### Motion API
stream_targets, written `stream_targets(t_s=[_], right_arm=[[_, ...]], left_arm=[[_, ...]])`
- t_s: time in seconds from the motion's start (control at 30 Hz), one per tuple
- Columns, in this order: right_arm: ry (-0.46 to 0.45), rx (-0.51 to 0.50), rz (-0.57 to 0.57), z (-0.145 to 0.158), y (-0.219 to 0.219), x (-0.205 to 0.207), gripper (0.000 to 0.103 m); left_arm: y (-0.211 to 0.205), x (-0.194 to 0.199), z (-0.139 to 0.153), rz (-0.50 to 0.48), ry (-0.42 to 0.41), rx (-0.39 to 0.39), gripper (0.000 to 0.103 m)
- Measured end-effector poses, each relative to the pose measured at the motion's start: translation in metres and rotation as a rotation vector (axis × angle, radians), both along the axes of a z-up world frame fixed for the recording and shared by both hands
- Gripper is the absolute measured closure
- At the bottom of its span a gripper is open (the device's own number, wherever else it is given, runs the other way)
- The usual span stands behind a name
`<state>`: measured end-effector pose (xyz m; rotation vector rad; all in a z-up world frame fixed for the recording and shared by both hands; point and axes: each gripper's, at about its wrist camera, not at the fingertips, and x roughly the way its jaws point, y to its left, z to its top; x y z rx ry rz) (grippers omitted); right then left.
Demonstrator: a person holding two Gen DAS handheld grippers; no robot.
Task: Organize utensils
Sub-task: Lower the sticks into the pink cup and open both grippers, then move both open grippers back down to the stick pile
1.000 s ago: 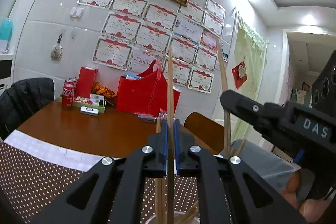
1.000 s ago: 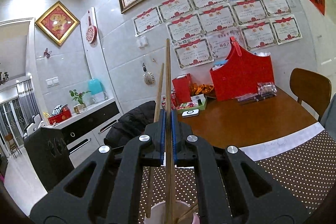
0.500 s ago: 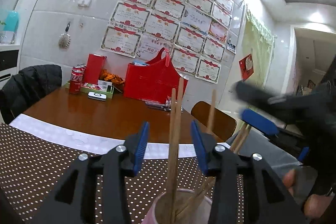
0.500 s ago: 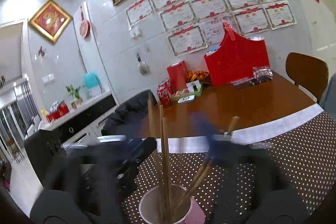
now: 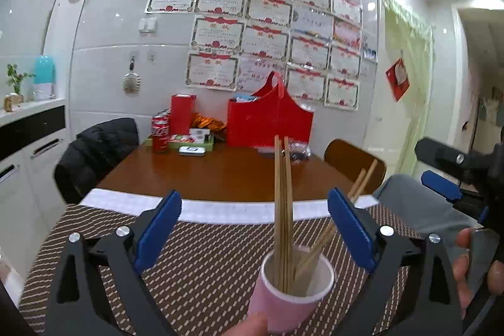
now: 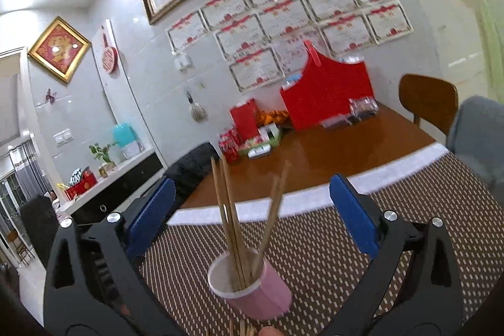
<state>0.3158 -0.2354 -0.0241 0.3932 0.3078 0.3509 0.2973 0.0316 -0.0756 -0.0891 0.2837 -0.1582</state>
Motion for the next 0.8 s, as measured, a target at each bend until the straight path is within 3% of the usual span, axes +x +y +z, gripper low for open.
stream_targets(t_s=[0.33, 0.8], right_arm=[[0.151, -0.042, -0.007, -0.032, -0.016, -0.042, 0.006], [0.23, -0.108, 0.029, -0.053, -0.01, -0.085, 0.006]], left_arm=[[-0.004, -0.059, -0.006, -0.013, 0.064, 0.024, 0.01], [-0.004, -0.097, -0.025, -0.016, 0.127, 0.003, 0.01]])
